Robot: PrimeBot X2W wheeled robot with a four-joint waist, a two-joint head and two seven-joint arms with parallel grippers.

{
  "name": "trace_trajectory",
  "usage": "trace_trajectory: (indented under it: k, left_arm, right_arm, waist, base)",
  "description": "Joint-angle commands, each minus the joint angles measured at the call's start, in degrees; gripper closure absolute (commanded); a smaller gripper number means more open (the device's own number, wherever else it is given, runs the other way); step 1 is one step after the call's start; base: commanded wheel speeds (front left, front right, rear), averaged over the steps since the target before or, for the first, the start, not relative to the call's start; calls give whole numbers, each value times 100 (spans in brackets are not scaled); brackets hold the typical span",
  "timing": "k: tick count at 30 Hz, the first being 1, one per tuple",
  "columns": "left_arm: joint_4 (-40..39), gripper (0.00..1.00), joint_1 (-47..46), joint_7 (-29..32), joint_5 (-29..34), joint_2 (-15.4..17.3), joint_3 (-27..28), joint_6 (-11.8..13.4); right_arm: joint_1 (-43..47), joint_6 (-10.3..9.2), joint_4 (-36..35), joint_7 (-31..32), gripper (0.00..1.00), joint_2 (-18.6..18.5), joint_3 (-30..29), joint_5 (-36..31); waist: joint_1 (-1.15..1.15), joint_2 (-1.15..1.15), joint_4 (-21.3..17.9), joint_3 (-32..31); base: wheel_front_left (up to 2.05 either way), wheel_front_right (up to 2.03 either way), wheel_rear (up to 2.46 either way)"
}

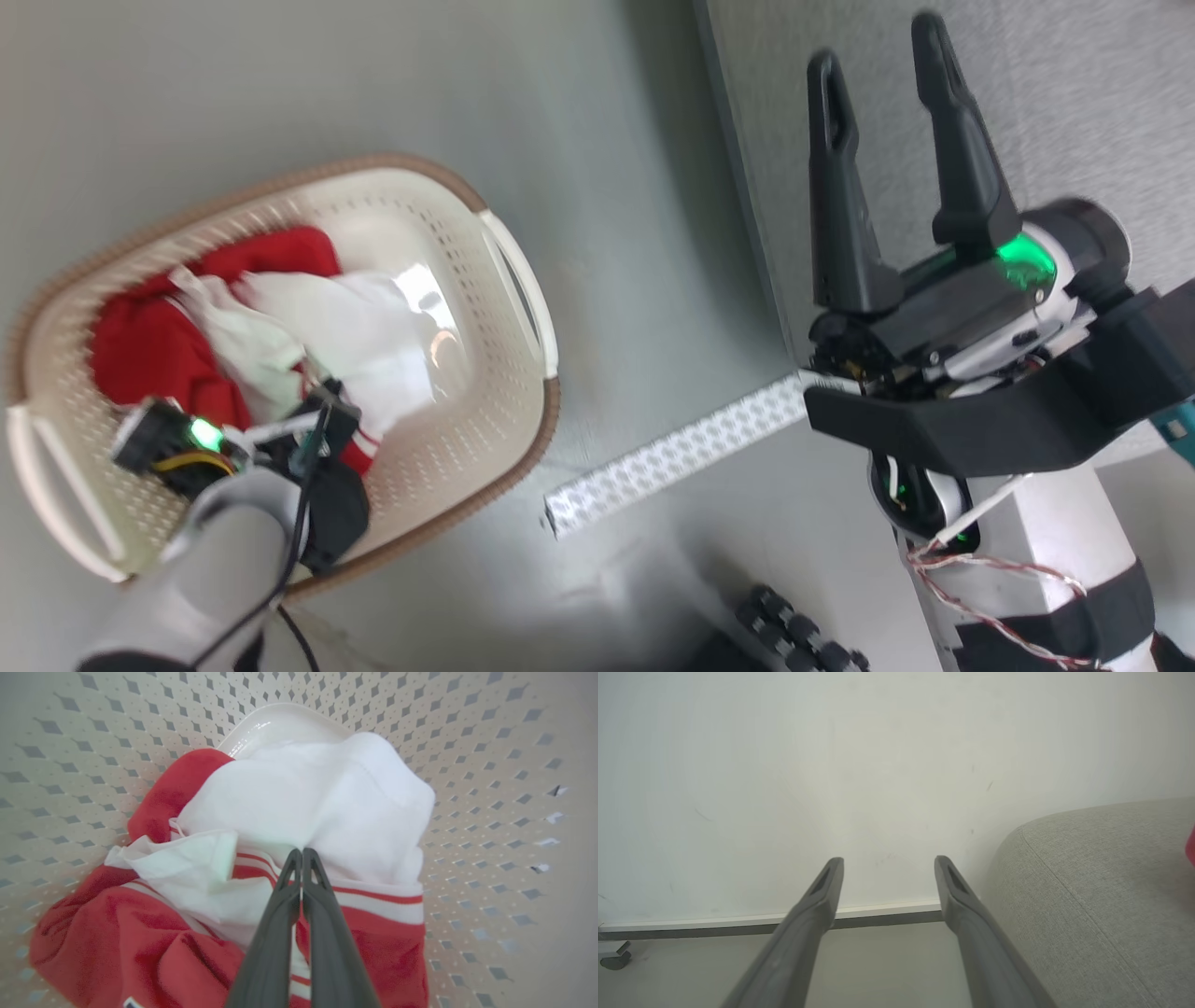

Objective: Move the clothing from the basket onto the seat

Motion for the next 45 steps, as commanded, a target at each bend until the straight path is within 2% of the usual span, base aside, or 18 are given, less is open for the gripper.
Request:
trace_trajectory:
  k: [1, 19, 25, 28, 34, 45]
  left_arm:
    - [-223, 100, 293, -24, -106, 21, 69, 48]
    - [-2881, 100, 2221, -26, -573, 86, 888, 453]
    - [-3677, 100, 2822, -27, -801, -51, 1333, 288]
    - [-4374, 100, 3168, -27, -743, -78, 1635, 245]
    - [-5083, 100, 3400, -27, -623, -163, 1844, 155]
    - [-5715, 100, 3106, -27, -497, -360, 1983, 37]
  right_arm:
    - [162, -2, 42, -10, 0, -67, -37, 4]
    - [1127, -2, 547, -10, 0, -496, 21, 101]
    - [1640, -2, 703, -10, 0, -614, 26, 155]
    - [1956, -2, 827, -10, 0, -678, 126, 186]
    - [2313, -2, 959, -10, 0, -692, 237, 238]
    - [2533, -2, 1079, -10, 0, -803, 526, 345]
  waist:
    - [1, 0, 299, -748]
    - [1, 0, 1031, -2902]
    - [1, 0, 1219, -3620]
    - [1, 0, 1294, -4112]
    - [1, 0, 1346, -4689]
    - [1, 0, 1261, -5043]
  base:
    - [0, 0, 0]
    - [0, 0, 0]
    - [0, 0, 0]
    - [0, 0, 0]
    - [0, 0, 0]
    - [0, 0, 0]
